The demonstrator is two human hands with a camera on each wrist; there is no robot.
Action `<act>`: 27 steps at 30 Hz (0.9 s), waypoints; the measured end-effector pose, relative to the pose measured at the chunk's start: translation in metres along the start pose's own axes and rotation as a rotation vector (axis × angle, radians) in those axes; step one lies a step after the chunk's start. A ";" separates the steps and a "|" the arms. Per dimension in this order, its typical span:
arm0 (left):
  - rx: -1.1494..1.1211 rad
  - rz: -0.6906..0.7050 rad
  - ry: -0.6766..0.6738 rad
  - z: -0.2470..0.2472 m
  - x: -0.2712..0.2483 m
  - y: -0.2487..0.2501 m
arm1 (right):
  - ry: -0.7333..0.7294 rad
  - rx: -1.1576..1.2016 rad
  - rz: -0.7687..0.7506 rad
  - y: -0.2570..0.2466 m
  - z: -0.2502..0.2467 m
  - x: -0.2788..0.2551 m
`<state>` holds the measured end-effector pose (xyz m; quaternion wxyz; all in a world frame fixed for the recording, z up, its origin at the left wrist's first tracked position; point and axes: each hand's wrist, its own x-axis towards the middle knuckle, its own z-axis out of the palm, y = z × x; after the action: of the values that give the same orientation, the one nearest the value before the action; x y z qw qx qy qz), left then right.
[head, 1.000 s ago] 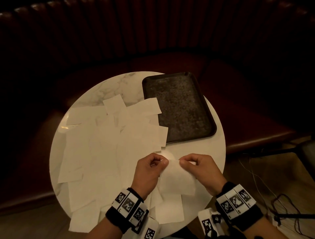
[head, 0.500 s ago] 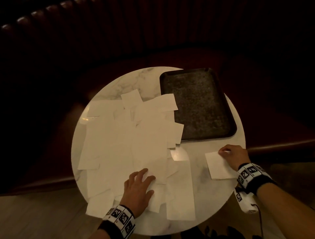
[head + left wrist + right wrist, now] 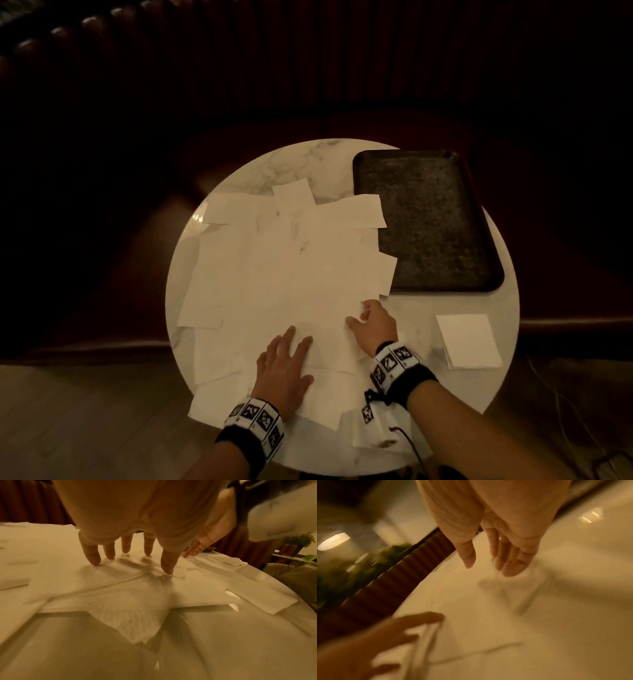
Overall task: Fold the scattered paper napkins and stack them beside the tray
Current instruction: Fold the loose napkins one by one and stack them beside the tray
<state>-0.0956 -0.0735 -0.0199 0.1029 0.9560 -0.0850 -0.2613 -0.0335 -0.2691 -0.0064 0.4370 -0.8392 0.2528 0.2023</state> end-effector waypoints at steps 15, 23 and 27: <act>-0.853 0.002 0.060 -0.055 0.003 -0.009 | -0.149 0.492 -0.059 -0.035 -0.021 -0.037; -1.327 0.249 0.081 -0.117 -0.004 0.031 | -0.272 0.722 -0.180 -0.056 -0.064 -0.095; -1.286 0.317 0.136 -0.126 -0.010 0.040 | -0.267 0.793 -0.217 -0.058 -0.070 -0.114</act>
<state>-0.0434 -0.0903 0.1005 0.6949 0.6945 -0.0450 -0.1807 -0.0801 -0.2713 0.1316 0.7731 -0.5947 0.1625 0.1492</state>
